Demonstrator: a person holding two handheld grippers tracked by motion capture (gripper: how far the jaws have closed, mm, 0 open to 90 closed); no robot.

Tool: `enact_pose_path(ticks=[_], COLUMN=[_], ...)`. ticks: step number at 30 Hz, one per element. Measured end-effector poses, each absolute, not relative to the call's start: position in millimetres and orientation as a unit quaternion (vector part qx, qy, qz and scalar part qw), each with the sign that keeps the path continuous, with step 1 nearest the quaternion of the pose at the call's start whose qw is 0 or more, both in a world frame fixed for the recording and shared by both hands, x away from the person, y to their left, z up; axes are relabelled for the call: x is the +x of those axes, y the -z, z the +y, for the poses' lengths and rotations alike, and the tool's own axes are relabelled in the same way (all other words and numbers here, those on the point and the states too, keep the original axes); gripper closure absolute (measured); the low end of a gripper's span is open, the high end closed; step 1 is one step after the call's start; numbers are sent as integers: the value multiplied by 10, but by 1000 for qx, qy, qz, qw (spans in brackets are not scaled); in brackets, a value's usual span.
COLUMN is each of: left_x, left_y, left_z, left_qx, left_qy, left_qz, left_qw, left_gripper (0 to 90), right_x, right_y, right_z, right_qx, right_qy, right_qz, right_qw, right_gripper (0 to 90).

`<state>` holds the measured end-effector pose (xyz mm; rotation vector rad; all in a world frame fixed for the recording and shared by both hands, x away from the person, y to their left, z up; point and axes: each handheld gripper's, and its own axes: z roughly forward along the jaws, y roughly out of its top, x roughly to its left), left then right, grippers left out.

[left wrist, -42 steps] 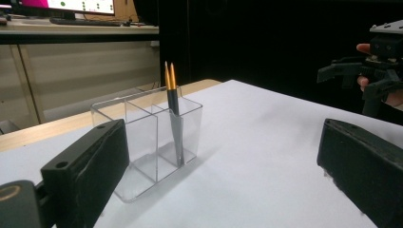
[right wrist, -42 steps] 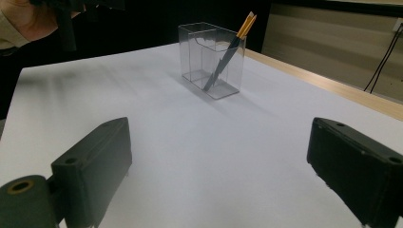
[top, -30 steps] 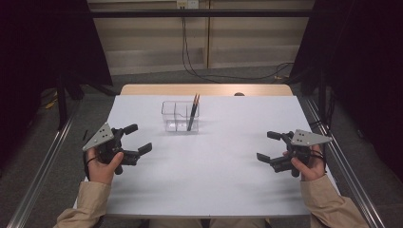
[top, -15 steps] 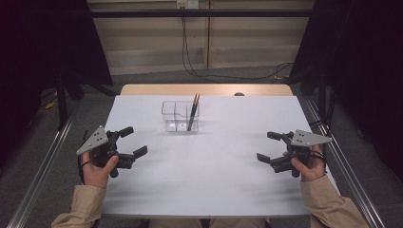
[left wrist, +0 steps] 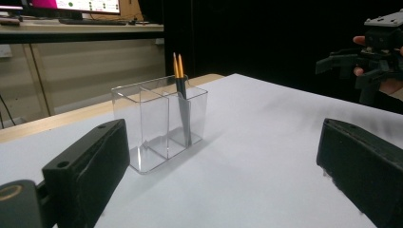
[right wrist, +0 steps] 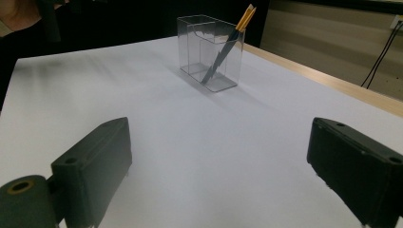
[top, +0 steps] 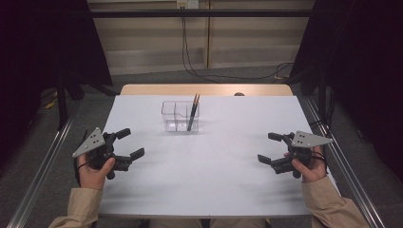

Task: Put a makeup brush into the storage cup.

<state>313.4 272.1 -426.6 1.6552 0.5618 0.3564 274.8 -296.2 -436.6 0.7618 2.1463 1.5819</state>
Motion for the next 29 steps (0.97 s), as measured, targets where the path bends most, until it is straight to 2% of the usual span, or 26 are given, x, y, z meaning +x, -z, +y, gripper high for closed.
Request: enact_pose_path(ticks=[29], left_x=[3126], left_y=[4291], left_z=[2718], left_qx=[729], left_qy=[-153], left_qz=[234], left_qw=[625], left_gripper=[37], right_x=[2604], right_y=[4438], right_z=[-3106], right_qx=[285], right_qy=[-541], right_qz=[768], right_qw=[191], right_gripper=[65])
